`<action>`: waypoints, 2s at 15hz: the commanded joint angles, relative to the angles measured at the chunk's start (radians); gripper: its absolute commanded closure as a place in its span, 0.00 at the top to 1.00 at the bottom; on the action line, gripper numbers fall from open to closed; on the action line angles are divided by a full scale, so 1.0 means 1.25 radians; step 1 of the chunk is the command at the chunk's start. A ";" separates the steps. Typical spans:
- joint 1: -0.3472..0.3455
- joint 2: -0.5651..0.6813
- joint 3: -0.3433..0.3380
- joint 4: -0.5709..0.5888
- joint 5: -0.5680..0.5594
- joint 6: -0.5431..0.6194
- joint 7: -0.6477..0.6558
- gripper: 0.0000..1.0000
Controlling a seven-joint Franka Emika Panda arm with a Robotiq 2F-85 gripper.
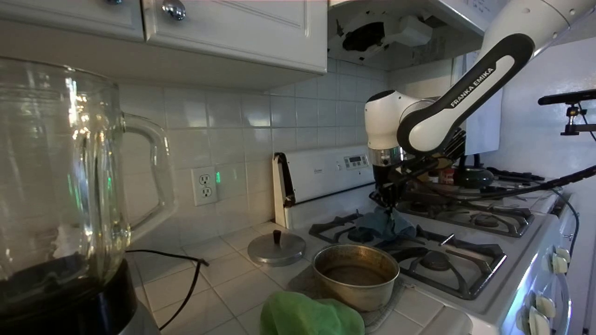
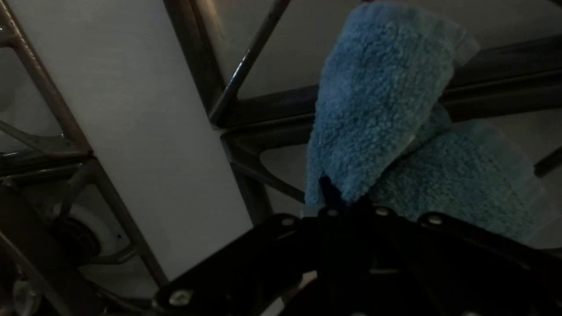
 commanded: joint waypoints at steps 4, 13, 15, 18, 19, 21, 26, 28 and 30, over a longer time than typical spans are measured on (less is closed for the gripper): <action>-0.064 -0.009 0.114 -0.007 0.097 0.212 -0.048 0.02; 0.014 -0.014 -0.039 0.004 -0.137 0.021 0.163 0.02; -0.006 -0.007 -0.017 0.014 -0.145 -0.004 0.168 0.02; -0.068 -0.004 0.070 0.002 -0.036 0.128 0.076 0.02; -0.074 -0.001 0.089 0.006 -0.012 0.158 0.059 0.02; -0.091 -0.002 0.121 0.001 0.047 0.229 0.018 0.02; -0.058 -0.008 0.070 -0.002 0.072 0.194 0.000 0.02; -0.021 -0.007 0.009 0.007 -0.007 0.129 0.066 0.02; -0.014 -0.002 -0.007 0.017 -0.050 0.076 0.093 0.02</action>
